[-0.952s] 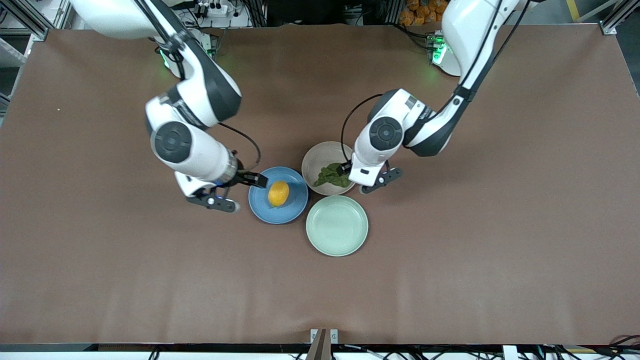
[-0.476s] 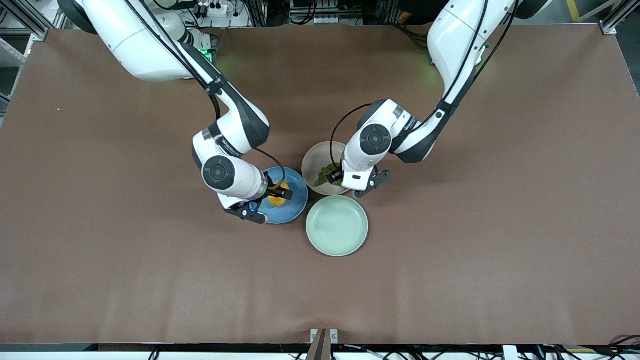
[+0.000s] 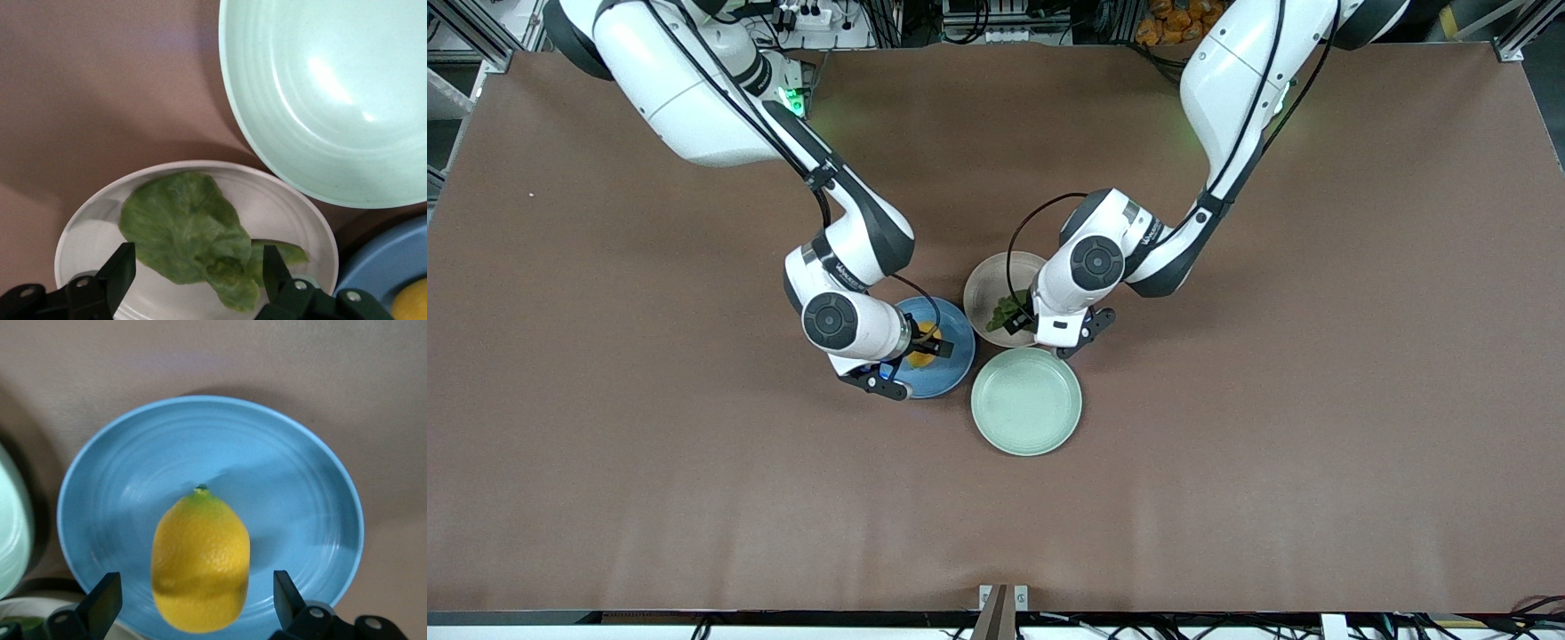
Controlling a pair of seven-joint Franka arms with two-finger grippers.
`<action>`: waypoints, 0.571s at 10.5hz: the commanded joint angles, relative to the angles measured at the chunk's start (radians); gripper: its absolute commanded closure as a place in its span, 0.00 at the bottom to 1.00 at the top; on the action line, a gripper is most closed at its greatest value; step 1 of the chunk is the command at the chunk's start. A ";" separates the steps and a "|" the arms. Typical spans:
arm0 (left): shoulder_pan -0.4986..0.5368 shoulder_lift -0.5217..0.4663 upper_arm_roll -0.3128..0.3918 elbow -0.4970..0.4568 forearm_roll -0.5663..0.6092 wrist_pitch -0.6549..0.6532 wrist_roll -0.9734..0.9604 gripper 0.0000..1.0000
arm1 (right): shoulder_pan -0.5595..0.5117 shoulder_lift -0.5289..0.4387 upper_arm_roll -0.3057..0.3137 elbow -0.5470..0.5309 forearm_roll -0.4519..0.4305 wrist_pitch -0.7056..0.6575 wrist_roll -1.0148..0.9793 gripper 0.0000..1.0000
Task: Pick lemon and lettuce from blue and beige plates
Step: 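Close the right gripper on the lemon while the left gripper grasps lettuce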
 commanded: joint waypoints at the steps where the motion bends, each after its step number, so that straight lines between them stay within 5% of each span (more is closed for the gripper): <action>1: -0.012 0.044 0.007 0.020 -0.026 0.052 -0.014 0.18 | 0.005 0.028 0.007 0.016 0.001 0.008 0.017 0.00; 2: -0.013 0.045 0.007 0.020 -0.026 0.062 -0.014 0.22 | 0.004 0.028 0.007 0.016 0.003 0.025 0.017 0.00; 4: -0.036 0.045 0.007 0.020 -0.026 0.062 -0.016 0.27 | 0.004 0.028 0.007 0.017 0.003 0.025 0.017 0.63; 6: -0.052 0.045 0.007 0.019 -0.025 0.062 -0.037 0.29 | -0.001 0.025 0.009 0.019 0.003 0.016 0.017 1.00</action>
